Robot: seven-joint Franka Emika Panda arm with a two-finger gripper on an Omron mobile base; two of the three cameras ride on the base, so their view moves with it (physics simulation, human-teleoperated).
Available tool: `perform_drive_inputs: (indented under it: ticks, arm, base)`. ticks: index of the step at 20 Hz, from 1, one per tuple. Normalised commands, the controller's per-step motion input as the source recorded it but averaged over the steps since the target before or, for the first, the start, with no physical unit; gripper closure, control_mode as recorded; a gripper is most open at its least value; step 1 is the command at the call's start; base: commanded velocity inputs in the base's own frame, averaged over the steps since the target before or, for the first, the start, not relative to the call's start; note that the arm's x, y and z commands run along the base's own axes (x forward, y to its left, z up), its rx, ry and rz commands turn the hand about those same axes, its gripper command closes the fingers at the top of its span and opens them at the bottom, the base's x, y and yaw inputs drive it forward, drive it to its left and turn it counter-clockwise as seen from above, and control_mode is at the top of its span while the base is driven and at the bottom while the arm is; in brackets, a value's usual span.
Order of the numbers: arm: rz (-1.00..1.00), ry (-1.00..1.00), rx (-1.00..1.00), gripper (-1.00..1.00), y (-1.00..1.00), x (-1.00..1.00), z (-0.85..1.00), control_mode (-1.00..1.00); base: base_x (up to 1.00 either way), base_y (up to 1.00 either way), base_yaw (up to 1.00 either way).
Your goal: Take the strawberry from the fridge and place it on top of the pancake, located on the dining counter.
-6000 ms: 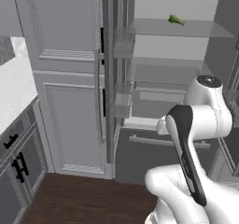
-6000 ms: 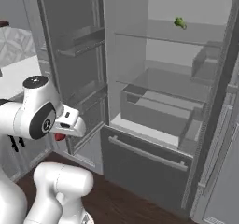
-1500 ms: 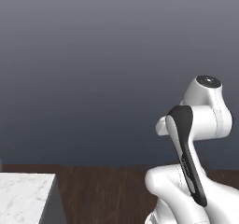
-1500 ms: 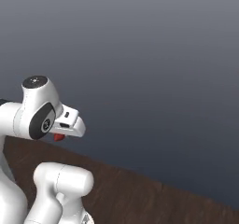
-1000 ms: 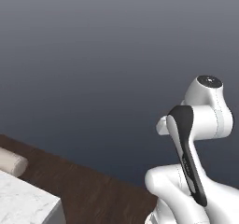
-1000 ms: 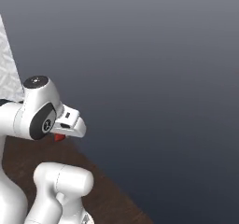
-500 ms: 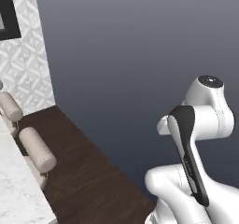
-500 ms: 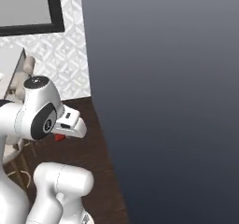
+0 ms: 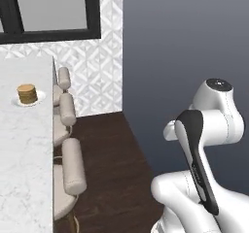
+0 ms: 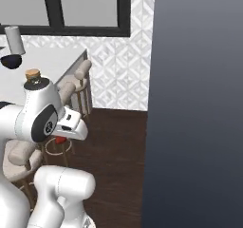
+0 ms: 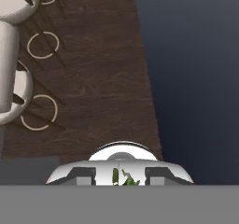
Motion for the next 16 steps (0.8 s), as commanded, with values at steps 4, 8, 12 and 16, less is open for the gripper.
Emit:
perform_drive_inputs:
  ticks: [4,8,12,16]
  arm:
    - [0.0,0.0,0.0,1.0,0.0,0.0,0.0,1.0]
    - [0.0,0.0,0.0,1.0,0.0,0.0,0.0,1.0]
    - [0.0,0.0,0.0,1.0,0.0,0.0,0.0,1.0]
    - [0.0,0.0,0.0,1.0,0.0,0.0,0.0,1.0]
  base:
    - [1.0,-0.27,0.65]
    - [1.0,-0.28,0.64]
    - [1.0,-0.46,0.61]
    - [1.0,-0.59,0.61]
